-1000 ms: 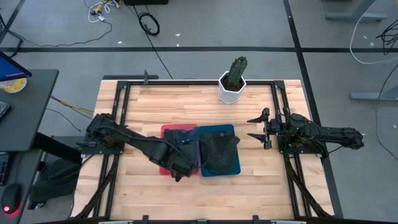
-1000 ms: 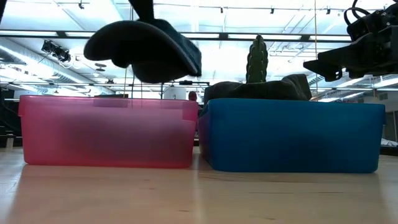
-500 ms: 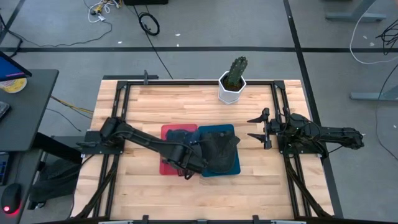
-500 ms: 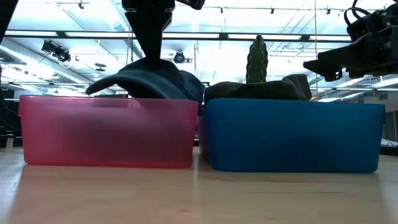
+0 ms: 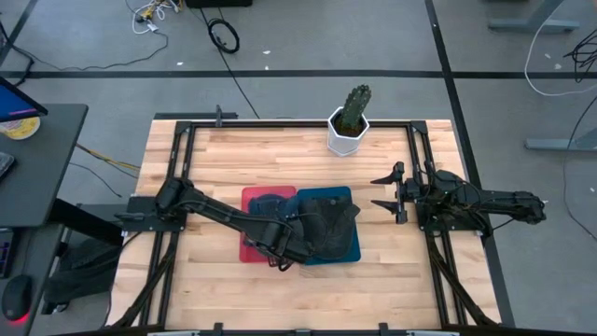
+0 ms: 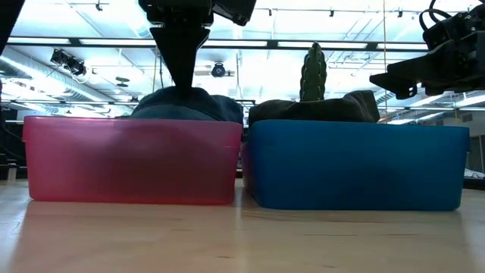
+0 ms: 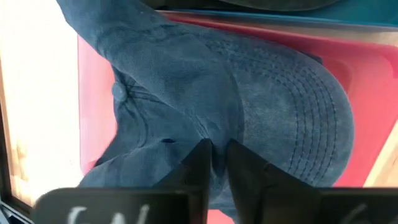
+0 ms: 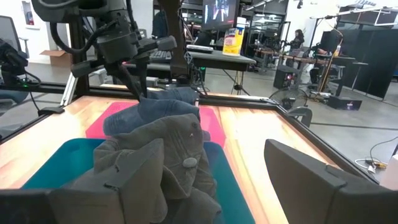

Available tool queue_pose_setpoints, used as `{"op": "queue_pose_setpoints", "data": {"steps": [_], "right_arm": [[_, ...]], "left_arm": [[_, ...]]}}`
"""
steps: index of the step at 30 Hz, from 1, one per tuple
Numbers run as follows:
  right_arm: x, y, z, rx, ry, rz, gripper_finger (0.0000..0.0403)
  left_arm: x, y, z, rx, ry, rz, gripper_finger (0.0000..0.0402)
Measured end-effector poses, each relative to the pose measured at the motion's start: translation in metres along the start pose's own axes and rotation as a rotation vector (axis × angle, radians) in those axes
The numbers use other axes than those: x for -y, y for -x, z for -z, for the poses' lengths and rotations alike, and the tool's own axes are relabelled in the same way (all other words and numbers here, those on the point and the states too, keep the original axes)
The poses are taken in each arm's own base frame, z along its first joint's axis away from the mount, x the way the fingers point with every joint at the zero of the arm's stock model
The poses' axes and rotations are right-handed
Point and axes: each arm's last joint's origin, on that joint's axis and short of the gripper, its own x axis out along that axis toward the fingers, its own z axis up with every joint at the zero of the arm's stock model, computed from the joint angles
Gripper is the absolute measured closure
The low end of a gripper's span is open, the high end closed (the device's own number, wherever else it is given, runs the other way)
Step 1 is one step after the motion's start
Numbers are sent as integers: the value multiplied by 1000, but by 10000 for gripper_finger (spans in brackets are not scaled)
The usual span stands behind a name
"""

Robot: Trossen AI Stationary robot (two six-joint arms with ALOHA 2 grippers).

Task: Pick & Place hat
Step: Put the dark blue cap into the red bin

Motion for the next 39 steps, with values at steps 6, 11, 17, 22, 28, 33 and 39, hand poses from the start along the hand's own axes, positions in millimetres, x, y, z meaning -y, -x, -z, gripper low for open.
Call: {"op": "queue_pose_setpoints", "data": {"steps": [6, 11, 17, 22, 28, 33, 39], "right_arm": [[0, 0, 0, 0, 0, 0, 121], [0, 0, 0, 0, 0, 0, 121], [0, 0, 0, 0, 0, 0, 121], [0, 0, 0, 0, 0, 0, 121], [0, 0, 0, 0, 0, 0, 121], [0, 0, 0, 0, 0, 0, 121], [0, 0, 0, 0, 0, 0, 121]], "left_arm": [[-1, 0, 0, -4, 0, -8, 295], [0, 0, -1, 12, -16, -5, 260], [4, 0, -8, 84, 46, 37, 244], [-1, -2, -12, 87, 15, 32, 247], [-30, 3, -14, 5, 22, -19, 246], [-42, 4, -19, 3, 53, -21, 245], [-42, 2, -30, 84, 26, 17, 246]]}}
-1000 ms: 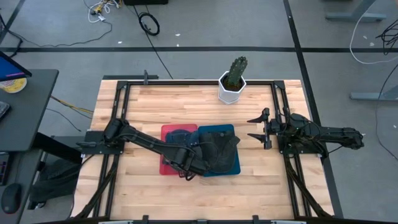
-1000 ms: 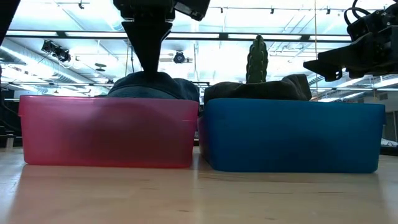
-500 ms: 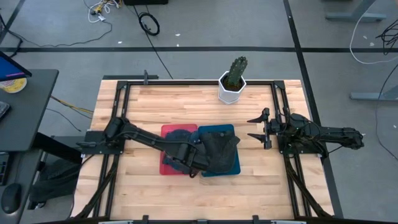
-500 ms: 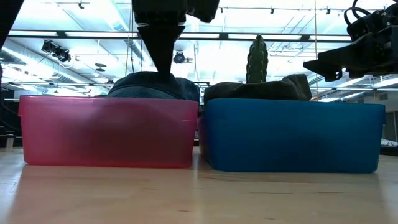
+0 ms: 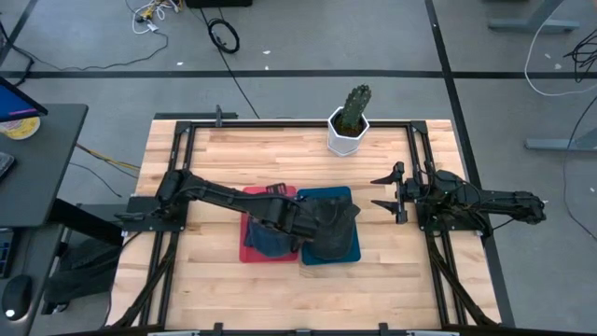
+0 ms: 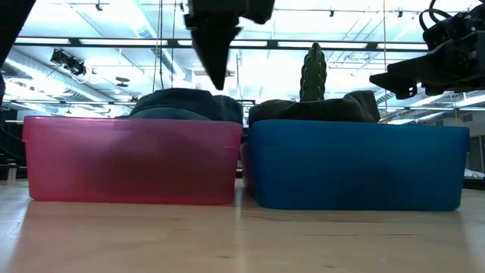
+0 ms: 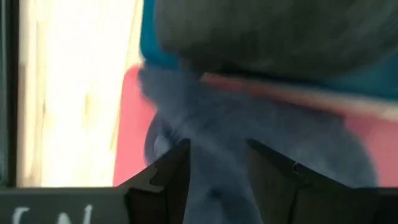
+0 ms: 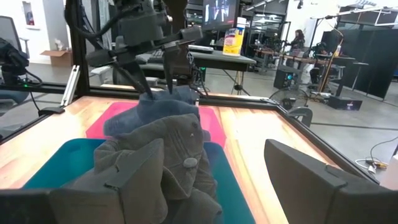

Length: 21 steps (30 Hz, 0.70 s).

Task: Pick & Place hat
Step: Put the dark blue cap into the red bin, then return to Home Position

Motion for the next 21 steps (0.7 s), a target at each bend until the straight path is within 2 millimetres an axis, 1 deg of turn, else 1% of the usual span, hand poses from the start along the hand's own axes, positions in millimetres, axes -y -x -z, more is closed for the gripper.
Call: {"op": "queue_pose_setpoints", "data": {"steps": [9, 16, 21], "right_arm": [[0, 0, 0, 0, 0, -1, 121], [0, 0, 0, 0, 0, 0, 121], [0, 0, 0, 0, 0, 0, 121]], "left_arm": [[8, 2, -23, 220, 83, 97, 246], [16, 10, -29, 319, 39, 134, 246], [19, 12, -29, 332, -8, 134, 246]]}}
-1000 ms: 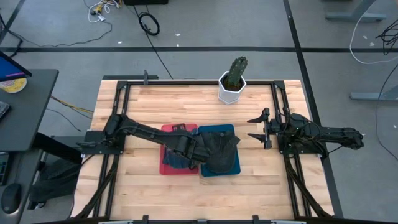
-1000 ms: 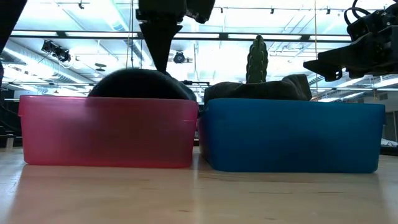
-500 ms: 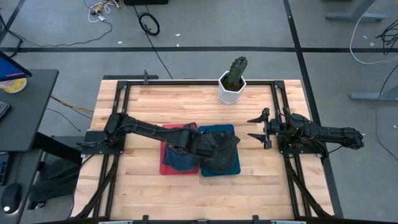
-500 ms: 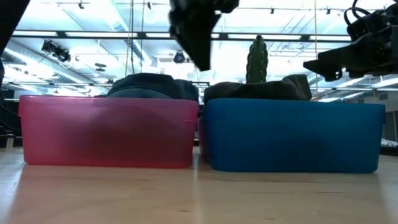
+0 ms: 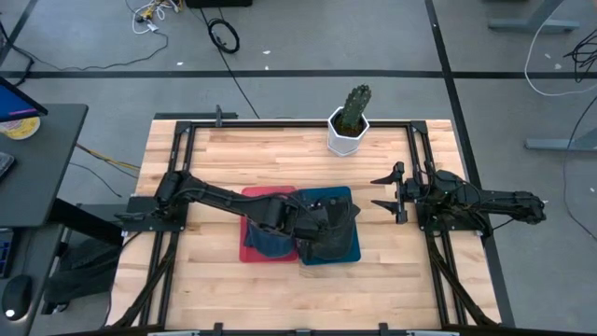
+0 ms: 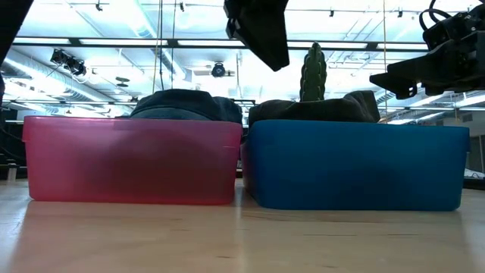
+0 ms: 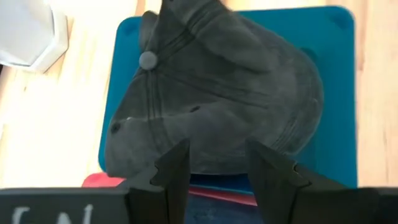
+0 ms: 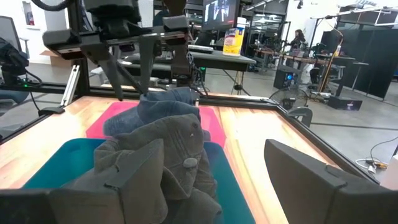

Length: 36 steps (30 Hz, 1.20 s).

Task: Pick & Place hat
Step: Return to Home Position

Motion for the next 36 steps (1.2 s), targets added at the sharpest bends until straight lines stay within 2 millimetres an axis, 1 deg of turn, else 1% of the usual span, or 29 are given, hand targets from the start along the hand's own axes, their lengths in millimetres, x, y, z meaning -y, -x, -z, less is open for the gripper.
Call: {"op": "queue_pose_setpoints", "data": {"steps": [3, 7, 11, 15, 19, 21, 24, 26, 33, 36], "right_arm": [[0, 0, 0, 0, 0, 0, 121], [0, 0, 0, 0, 0, 0, 121], [0, 0, 0, 0, 0, 0, 121], [0, 0, 0, 0, 0, 0, 121], [0, 0, 0, 0, 0, 1, 121], [0, 0, 0, 2, 0, -1, 121], [0, 0, 0, 2, 0, -2, 121], [0, 0, 0, 2, 0, -2, 121], [0, 0, 0, 2, 0, -2, 121], [0, 0, 0, 1, 0, -2, 121]], "left_arm": [[-5, 4, 1, -14, 9, -8, 246], [-10, 15, -2, 20, 33, -9, 246], [-6, 25, 0, 39, -18, -15, 246], [-10, 37, 9, 48, -59, -74, 246], [-23, 48, 21, 51, -35, -103, 246], [-30, 56, 31, 65, -29, -116, 246], [-44, 72, 52, 107, -10, -123, 246], [-55, 84, 71, 139, 0, -114, 246], [-101, 135, 141, 406, 96, -59, 246], [-118, 153, 167, 474, 180, -28, 246]]}}
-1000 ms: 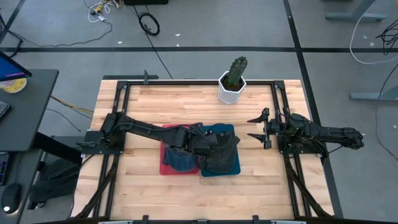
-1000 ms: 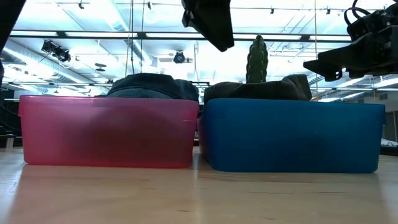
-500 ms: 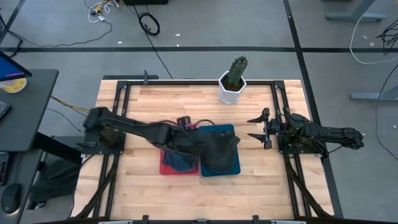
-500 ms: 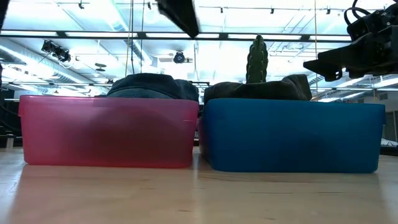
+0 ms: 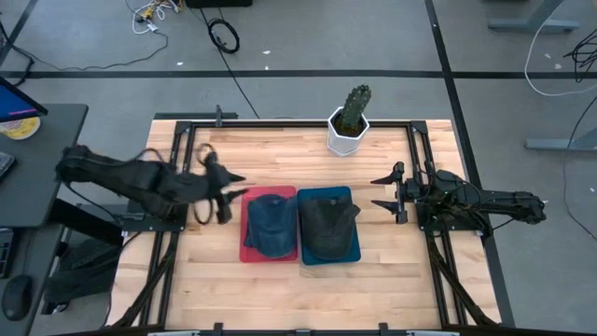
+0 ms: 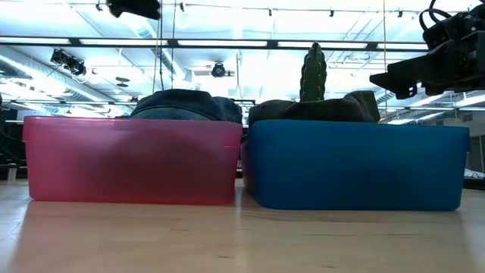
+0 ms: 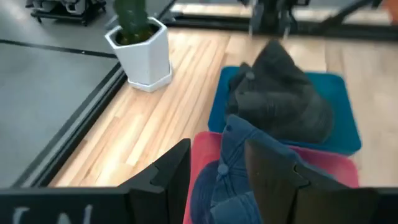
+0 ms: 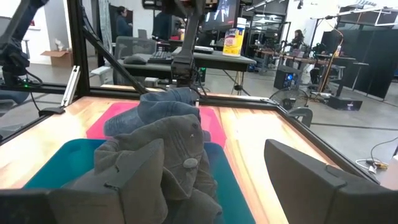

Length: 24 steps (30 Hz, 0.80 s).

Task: Pick & Place hat
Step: Return to Home Position

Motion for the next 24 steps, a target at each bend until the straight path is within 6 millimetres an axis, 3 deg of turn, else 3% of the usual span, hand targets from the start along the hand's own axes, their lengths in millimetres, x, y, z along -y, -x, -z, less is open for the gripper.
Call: {"op": "queue_pose_setpoints", "data": {"steps": [6, 11, 24], "right_arm": [[0, 0, 0, 0, 0, 0, 121], [0, 0, 0, -1, 0, 0, 121], [0, 0, 0, -1, 0, 0, 121]], "left_arm": [[-24, 33, 7, 99, 111, 30, 246], [-33, 47, 7, 149, 112, 42, 246], [-28, 40, 7, 120, 232, 44, 246]]}}
